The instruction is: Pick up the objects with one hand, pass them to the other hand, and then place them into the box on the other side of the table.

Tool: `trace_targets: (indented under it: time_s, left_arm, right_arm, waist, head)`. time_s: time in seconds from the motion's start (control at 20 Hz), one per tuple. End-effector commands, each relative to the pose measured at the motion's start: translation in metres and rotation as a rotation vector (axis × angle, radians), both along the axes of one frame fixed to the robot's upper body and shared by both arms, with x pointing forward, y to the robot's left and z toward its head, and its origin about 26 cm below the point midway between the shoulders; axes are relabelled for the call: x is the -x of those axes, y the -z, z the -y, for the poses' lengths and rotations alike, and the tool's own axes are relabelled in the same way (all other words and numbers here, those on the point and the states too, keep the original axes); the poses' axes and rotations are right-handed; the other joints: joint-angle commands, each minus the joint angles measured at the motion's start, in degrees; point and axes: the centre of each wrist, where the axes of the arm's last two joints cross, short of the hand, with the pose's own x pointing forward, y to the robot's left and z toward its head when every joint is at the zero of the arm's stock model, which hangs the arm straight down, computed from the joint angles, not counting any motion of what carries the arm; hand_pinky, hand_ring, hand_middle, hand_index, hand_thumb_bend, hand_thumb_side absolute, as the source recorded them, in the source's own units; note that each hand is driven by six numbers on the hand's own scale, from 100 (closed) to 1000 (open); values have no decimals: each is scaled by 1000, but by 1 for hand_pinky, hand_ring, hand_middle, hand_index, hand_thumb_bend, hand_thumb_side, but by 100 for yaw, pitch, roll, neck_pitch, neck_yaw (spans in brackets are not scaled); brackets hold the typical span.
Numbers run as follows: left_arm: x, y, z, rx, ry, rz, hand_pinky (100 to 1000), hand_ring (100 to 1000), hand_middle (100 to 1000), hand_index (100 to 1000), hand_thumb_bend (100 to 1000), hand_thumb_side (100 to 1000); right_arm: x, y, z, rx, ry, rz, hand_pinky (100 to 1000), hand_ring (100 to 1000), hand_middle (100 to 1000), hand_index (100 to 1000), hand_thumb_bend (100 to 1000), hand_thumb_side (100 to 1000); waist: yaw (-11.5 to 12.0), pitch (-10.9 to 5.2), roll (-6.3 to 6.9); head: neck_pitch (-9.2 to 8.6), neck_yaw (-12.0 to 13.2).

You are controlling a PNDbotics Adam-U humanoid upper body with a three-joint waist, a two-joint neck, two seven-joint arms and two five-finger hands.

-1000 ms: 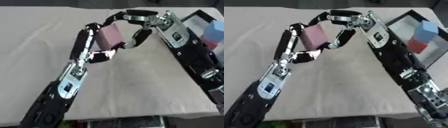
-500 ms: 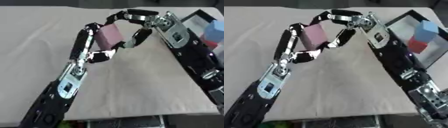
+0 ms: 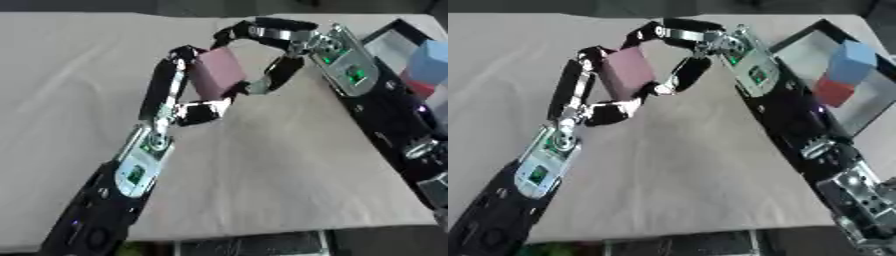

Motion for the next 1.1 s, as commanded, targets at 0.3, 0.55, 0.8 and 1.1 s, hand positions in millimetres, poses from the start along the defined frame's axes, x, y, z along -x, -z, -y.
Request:
trace_targets:
  time_s: [0.3, 0.55, 0.8, 1.1]
  left_arm:
    - [5, -7, 14, -117, 30, 25, 728, 651, 645, 761, 372, 210]
    - [4, -7, 12, -185, 49, 24, 761, 693, 357, 795, 562, 336]
    - [3, -7, 10, -230, 49, 29, 774, 712, 338, 810, 668, 505]
    - [3, -6, 10, -213, 25, 32, 781, 718, 340, 822, 906, 867]
  right_arm:
    - [1, -18, 0, -21, -17, 43, 972, 1000, 680, 737, 154, 173]
    - [1, -19, 1, -16, -22, 40, 970, 1000, 671, 730, 164, 194]
    - [1, -18, 2, -13, -23, 36, 971, 1000, 669, 728, 158, 194]
    - [1, -18, 3, -17, -17, 33, 972, 1000, 668, 727, 159, 190]
  waist:
    - [-12, -92, 4]
    - [-14, -95, 3]
    - [-20, -93, 6]
    - [-24, -84, 10]
  head:
    - [-30, -20]
    - [-45, -17]
    - [-45, -20]
    - [-41, -19]
